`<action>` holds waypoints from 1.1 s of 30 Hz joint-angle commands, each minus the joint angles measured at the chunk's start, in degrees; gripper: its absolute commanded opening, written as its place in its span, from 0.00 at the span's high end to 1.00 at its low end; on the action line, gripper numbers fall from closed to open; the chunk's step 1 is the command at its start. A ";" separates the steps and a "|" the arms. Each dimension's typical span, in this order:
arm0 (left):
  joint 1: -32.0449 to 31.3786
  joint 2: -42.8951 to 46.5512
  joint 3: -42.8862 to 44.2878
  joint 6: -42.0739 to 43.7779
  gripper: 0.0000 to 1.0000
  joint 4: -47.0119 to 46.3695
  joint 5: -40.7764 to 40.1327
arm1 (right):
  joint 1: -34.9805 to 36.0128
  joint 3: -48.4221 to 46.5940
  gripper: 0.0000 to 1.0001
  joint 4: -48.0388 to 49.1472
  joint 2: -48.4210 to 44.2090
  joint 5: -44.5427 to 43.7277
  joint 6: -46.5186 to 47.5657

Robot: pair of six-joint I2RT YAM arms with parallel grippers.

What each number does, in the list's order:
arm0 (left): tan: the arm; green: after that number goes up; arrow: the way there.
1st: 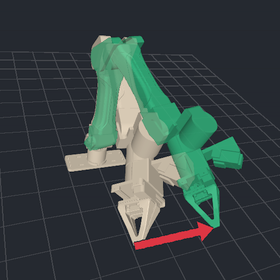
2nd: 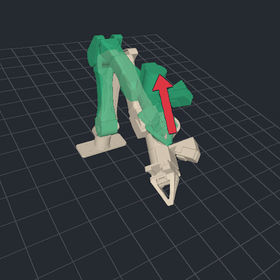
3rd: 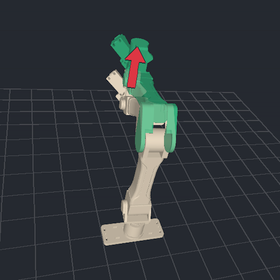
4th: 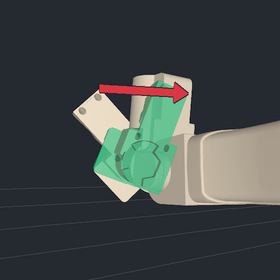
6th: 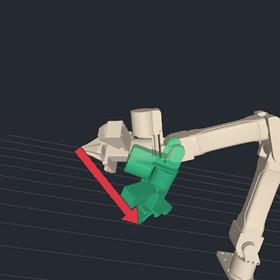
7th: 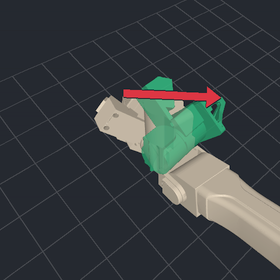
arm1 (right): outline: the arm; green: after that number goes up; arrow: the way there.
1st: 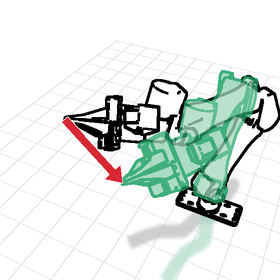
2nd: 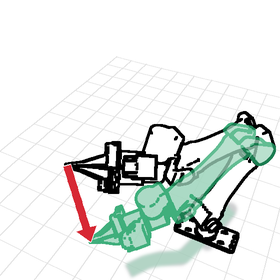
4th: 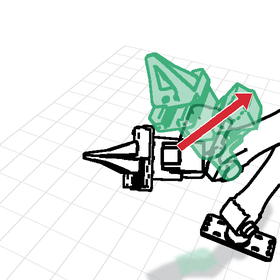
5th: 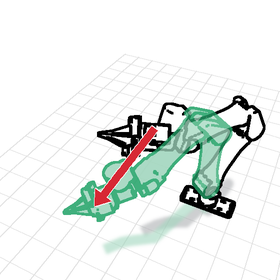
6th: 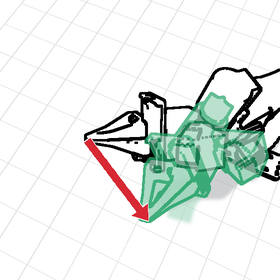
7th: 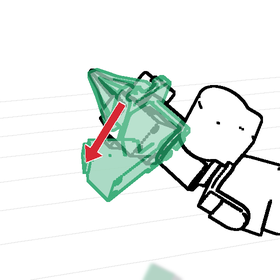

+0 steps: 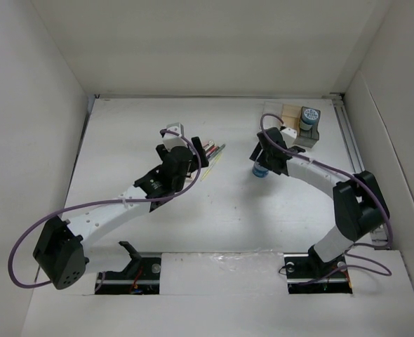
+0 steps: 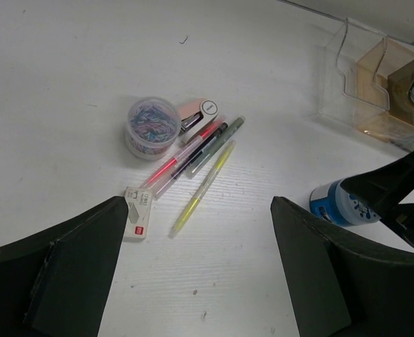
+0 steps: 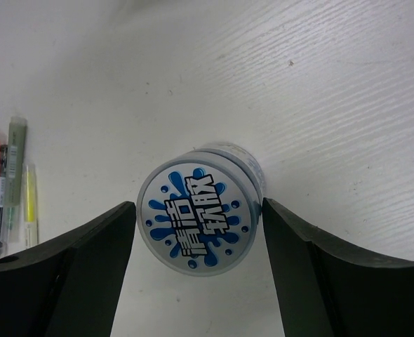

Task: Sort the stationery into containers
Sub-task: Pick up the storage box at the center of the board.

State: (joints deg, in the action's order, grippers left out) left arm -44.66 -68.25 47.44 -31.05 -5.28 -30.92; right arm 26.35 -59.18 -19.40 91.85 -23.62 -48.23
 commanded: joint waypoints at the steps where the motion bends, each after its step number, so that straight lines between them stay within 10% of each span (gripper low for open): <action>1: 0.02 1.80 -0.68 0.73 0.19 -2.90 0.42 | 0.02 -2.96 0.22 -1.87 0.61 -2.14 -0.02; 7: 0.02 1.80 -1.21 0.73 0.19 -2.90 0.95 | 0.02 -4.71 0.22 -3.10 2.27 -1.61 0.59; 13: 0.02 1.28 -1.21 0.73 0.19 -3.42 2.09 | 0.02 -4.72 0.54 -4.33 1.67 -2.31 0.59; 23: 0.02 0.13 -0.68 0.73 0.19 -3.42 3.76 | -15.94 -11.39 0.56 0.58 -9.58 0.67 0.06; 33: 0.02 0.04 -0.68 0.73 0.19 -3.42 5.43 | -30.21 -23.78 0.56 2.00 -1.34 1.99 1.29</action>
State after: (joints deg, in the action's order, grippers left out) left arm -44.64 -68.90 46.50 -30.87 -7.07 -26.06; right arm -2.83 -78.56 -19.77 87.07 -22.11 -47.75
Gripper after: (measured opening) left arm 0.807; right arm 0.714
